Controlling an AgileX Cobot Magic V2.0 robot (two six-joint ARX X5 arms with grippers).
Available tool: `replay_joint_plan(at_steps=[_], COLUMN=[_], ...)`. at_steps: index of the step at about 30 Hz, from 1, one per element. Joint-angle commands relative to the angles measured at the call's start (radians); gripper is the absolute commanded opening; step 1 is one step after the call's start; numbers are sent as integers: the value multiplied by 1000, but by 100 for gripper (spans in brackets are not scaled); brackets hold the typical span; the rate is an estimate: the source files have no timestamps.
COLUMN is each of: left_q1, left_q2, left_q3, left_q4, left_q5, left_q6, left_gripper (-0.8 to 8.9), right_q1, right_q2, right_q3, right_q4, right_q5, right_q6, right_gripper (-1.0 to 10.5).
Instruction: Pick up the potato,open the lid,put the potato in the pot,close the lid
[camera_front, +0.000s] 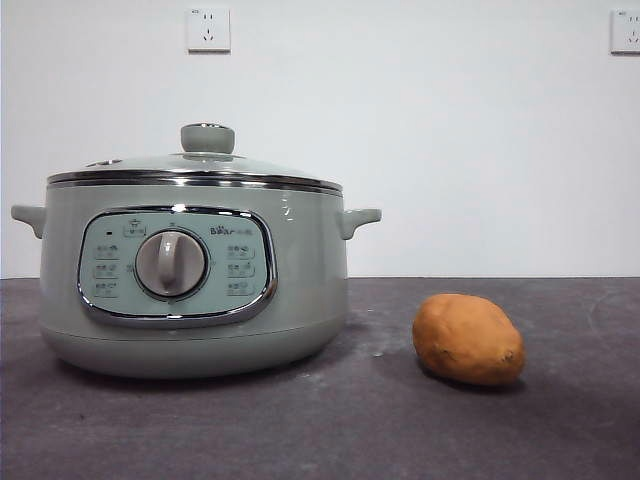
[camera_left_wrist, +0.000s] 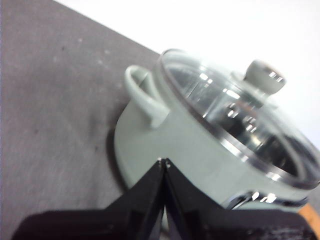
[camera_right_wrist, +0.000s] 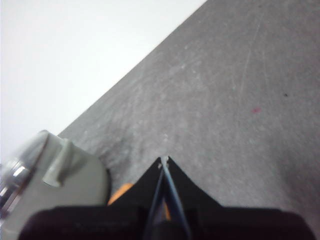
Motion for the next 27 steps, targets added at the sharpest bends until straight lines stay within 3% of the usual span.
replay_joint_plan(at_steps=[1,7,14,21,27], left_q1=[2,2,2,2,2], left_q2=[5,64,159,317,517], left_q3=[63,193,337,473,576], left_q4=[-6,-19,-16,-70,-145], left_q5=[6,35,35,49,201], left_q6=[5,80,145,193,240], left_gripper=[-7,-7,-7,-7,-3], right_q1=[1,1,1,1,1], right_q2=[29,143,302,484,664], right_q3=[54,174,344,507,638], right_q4=[-6,-7,-9,-33,-158], right_q5=[-2,0,-11,-145,-338], right_q6=[-6,-136,-234,-325,-460], right_gripper=[-16,-16,-16,-16,6])
